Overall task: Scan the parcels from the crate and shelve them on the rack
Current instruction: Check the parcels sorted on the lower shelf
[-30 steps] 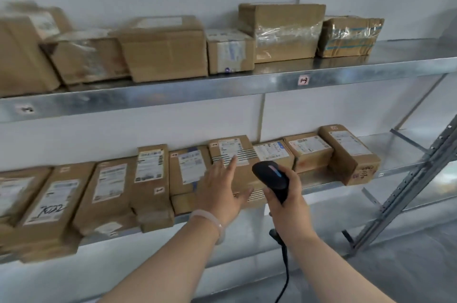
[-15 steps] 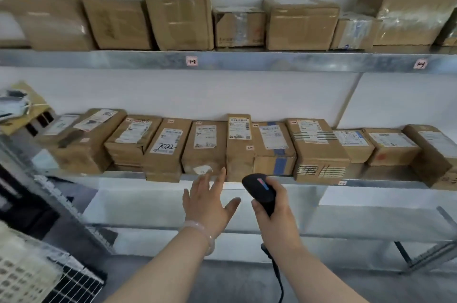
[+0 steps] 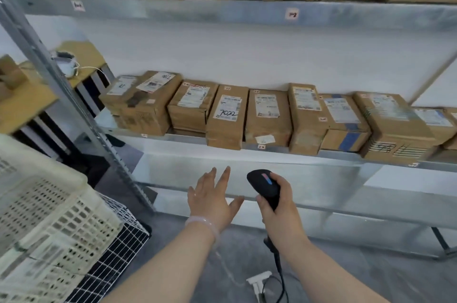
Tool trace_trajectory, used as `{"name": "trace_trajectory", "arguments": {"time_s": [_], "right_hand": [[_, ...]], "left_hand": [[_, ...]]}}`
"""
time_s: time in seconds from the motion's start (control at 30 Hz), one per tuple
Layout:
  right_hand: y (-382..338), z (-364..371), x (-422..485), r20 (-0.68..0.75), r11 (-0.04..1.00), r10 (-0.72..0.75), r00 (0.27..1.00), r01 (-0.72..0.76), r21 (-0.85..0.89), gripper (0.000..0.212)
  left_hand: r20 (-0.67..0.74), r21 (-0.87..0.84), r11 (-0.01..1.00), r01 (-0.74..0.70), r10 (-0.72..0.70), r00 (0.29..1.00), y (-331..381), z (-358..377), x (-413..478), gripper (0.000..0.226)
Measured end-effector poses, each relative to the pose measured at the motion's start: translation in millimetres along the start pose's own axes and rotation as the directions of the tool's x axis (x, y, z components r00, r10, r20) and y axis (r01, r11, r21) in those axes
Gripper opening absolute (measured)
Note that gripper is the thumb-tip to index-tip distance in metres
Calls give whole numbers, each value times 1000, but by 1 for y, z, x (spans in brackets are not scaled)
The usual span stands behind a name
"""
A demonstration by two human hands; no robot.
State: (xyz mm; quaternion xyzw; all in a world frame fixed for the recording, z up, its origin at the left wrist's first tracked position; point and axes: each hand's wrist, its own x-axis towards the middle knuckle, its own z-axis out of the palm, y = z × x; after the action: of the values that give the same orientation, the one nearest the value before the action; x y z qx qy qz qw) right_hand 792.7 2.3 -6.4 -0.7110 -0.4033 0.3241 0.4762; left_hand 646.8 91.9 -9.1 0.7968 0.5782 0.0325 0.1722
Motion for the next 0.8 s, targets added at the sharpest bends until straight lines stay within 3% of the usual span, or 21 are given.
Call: {"name": "trace_trajectory", "arguments": {"time_s": [0.23, 0.47, 0.8], "right_hand": [[6, 109, 60, -84, 983, 185, 979, -184, 30, 49], [61, 168, 115, -127, 940, 340, 932, -341, 18, 48], [185, 229, 219, -158, 950, 308, 938, -313, -12, 47]], "left_hand": [[112, 14, 996, -91, 89, 990, -93, 7, 73, 81], [166, 5, 986, -166, 163, 973, -132, 58, 134, 79], [177, 55, 986, -160, 148, 973, -172, 193, 238, 78]]}}
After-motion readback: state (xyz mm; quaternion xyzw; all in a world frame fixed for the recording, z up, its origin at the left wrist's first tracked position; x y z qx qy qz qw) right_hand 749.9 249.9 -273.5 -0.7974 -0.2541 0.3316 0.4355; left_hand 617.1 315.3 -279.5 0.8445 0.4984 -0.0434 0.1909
